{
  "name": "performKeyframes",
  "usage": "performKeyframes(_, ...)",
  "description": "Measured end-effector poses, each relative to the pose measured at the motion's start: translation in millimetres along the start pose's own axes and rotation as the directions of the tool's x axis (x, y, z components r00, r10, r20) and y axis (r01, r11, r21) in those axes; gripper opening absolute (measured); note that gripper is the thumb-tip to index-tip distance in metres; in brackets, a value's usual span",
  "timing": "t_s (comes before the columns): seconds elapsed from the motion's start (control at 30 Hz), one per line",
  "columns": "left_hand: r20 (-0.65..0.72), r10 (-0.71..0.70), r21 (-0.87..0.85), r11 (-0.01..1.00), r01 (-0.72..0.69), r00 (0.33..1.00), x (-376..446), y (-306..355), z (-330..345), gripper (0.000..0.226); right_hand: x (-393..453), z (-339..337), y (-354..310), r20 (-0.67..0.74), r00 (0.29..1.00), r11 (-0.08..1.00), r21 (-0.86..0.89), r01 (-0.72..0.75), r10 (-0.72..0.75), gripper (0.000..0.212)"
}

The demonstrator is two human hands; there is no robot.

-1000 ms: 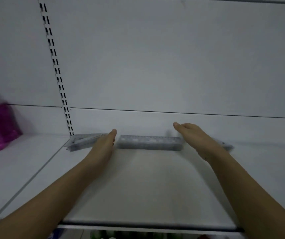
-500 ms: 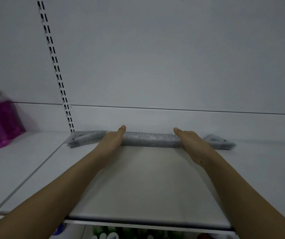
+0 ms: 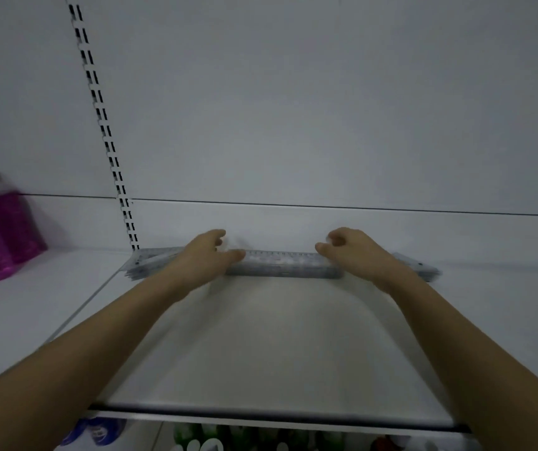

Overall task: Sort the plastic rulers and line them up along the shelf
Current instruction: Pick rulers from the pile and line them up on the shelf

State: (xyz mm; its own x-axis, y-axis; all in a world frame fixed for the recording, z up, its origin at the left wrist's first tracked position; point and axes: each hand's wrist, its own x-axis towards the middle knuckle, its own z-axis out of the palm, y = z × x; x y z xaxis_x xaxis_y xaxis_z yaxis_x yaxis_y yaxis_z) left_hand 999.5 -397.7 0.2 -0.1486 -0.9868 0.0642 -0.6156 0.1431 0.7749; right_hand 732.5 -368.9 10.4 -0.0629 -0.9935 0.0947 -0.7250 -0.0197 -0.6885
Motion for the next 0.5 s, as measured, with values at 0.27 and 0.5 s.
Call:
performKeyframes(0.27,0.413,0.064,0.655,0.672,-0.345,0.909,44.4,26.5,-9.2,0.056,31.8,-6.1,-18.8,0.436,0.900,0.736,-0.610,0.293,0.003,0.048)
performKeyframes(0.5,0.417,0.164,0.653,0.630,-0.420,0.894,53.9,26.3,-6.5,0.028,34.8,-1.7,-18.3,0.406,0.907,0.690,-0.625,0.365,-0.112,0.026)
